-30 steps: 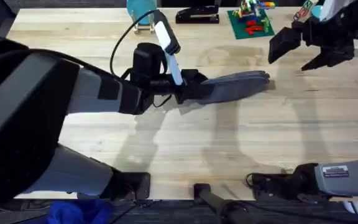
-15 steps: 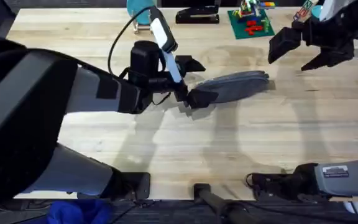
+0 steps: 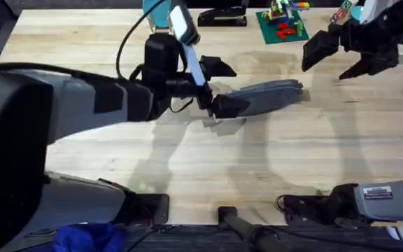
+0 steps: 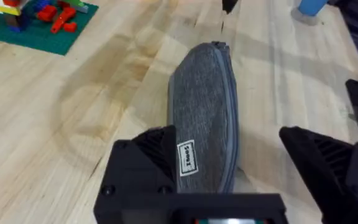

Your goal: Unzip the bag, pick up the pens from the table one at a time and place them inside, then zip the bag closed.

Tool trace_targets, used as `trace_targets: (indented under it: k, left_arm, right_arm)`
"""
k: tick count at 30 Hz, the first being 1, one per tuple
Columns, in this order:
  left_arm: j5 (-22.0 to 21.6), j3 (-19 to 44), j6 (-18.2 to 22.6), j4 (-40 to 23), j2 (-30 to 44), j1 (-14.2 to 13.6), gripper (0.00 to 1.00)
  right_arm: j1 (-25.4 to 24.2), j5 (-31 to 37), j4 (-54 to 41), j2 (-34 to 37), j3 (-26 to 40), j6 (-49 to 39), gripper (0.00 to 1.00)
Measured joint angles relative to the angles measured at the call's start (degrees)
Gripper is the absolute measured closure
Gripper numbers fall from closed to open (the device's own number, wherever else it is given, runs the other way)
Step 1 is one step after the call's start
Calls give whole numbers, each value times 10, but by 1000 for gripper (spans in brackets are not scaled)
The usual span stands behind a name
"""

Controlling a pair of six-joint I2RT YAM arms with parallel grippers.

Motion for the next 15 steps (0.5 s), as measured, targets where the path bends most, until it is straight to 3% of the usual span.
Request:
trace_targets:
  k: [8, 15]
  left_arm:
    - [7, 79, 19, -137, 0, -1, 6]
    - [-24, 169, 98, -333, 0, -32, 6]
  right_arm:
    - [0, 0, 0, 0, 0, 0, 3]
    - [0, 0, 0, 0, 0, 0, 3]
